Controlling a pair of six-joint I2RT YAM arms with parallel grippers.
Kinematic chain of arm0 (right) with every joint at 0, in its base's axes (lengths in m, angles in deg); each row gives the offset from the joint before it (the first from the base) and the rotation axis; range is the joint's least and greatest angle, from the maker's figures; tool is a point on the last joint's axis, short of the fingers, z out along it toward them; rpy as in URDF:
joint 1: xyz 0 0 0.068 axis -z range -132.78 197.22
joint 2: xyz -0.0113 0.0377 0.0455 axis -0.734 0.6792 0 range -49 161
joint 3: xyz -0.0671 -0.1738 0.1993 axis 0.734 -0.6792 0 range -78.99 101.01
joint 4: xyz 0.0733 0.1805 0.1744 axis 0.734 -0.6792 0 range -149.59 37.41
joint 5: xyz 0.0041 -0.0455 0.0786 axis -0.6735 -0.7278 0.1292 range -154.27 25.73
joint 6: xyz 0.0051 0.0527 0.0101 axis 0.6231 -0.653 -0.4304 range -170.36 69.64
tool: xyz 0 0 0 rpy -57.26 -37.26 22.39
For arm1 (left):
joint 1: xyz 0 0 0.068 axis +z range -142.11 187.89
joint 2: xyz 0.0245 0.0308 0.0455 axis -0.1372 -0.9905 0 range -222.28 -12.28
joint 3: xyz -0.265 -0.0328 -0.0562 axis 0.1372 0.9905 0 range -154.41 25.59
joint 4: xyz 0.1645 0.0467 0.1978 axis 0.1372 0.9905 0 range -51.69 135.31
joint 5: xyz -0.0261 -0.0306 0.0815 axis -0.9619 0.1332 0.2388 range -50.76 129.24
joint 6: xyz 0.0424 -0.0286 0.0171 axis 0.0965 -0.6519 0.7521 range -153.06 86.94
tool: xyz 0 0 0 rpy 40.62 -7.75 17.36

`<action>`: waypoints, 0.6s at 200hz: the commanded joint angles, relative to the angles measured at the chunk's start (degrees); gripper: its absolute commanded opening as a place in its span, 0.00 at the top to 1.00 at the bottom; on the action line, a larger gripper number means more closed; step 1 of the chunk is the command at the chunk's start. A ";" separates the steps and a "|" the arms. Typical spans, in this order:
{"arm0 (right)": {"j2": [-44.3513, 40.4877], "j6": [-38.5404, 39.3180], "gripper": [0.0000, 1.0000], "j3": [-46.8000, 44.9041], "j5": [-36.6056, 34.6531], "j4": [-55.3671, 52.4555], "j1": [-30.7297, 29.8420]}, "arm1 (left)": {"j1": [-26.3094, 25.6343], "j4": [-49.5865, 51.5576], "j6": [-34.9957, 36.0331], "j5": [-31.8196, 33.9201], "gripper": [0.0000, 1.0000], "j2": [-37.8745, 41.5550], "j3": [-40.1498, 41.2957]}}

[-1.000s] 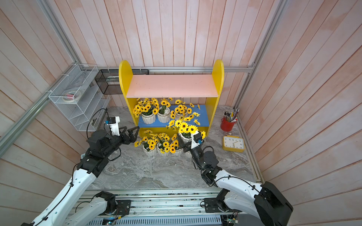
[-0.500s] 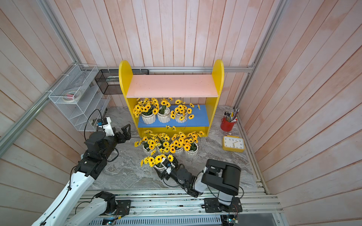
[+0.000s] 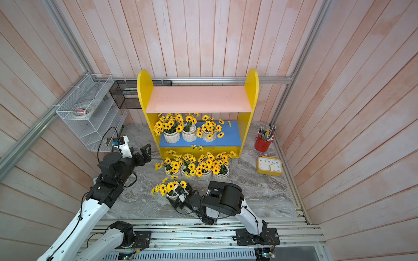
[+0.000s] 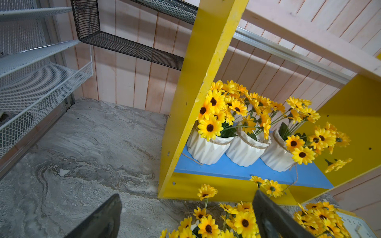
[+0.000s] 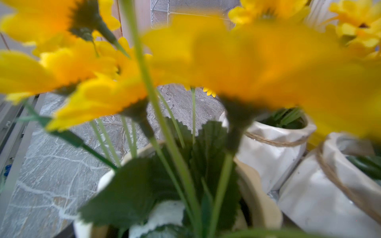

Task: Take the sunflower pots off the shelves
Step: Place the sunflower pot at the center of the board.

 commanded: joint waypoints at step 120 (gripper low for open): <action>1.81 -3.22 0.02 3.96 1.84 -0.72 0.08 | 0.26 -1.26 0.57 -2.91 0.00 0.25 0.74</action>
